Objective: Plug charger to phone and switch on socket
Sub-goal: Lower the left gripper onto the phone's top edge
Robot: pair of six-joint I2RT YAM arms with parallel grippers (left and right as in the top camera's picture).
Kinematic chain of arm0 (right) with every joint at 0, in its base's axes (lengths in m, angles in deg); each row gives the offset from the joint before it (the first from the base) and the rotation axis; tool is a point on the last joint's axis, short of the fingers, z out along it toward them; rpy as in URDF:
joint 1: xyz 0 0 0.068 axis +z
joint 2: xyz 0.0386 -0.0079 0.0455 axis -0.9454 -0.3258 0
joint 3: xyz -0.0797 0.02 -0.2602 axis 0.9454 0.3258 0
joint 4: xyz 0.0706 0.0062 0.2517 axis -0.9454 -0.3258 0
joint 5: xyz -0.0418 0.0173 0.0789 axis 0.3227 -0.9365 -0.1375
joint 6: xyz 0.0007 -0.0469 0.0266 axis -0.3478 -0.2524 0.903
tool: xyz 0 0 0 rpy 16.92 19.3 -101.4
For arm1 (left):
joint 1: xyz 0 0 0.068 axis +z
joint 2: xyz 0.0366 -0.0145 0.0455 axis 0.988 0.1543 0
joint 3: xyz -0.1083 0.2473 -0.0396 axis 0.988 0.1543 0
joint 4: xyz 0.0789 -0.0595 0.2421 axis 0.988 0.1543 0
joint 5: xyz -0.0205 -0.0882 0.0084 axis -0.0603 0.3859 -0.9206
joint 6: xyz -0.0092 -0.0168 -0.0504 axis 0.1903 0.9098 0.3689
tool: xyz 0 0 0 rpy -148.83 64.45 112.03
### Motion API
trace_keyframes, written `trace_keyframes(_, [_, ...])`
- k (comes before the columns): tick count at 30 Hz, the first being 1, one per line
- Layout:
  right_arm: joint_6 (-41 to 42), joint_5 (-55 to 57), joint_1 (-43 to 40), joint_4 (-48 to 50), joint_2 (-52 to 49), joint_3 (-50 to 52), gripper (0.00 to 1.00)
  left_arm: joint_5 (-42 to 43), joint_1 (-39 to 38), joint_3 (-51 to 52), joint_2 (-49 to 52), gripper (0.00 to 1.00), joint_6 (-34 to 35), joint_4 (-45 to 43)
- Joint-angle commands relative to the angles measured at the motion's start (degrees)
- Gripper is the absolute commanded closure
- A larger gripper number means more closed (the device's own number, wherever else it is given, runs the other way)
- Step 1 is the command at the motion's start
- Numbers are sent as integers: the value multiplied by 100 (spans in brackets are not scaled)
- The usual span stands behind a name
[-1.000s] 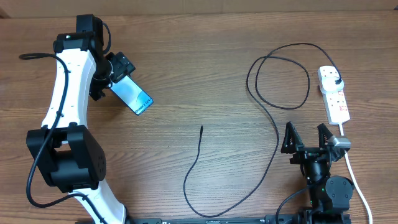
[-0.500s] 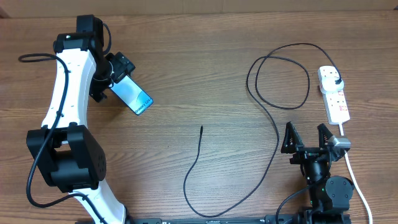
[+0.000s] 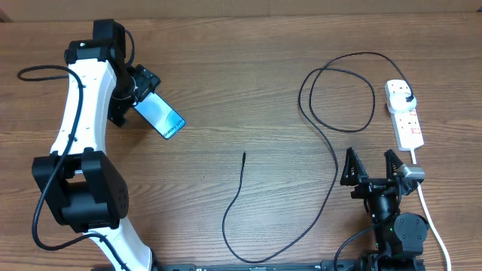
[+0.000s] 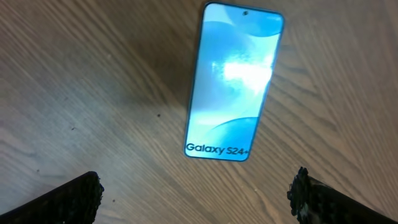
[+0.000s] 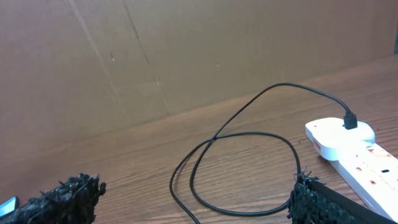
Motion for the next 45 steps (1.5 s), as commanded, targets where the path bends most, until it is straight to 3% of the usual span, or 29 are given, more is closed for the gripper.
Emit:
trace_keyframes(1, [-15,37,33,17,35,61,0,-177,-52,-146,278,0,205,37])
trace_keyframes(15, [-15,37,33,17,35,61,0,282,-74,-146,1318,0,352,-361])
trace_keyframes(27, [-15,37,33,17,35,61,0,382,-127,-146,1340,0,380,-542])
trace_keyframes(45, [-15,37,31,17,35,61,0,-26,-402,-149,1342,0,1067,-525])
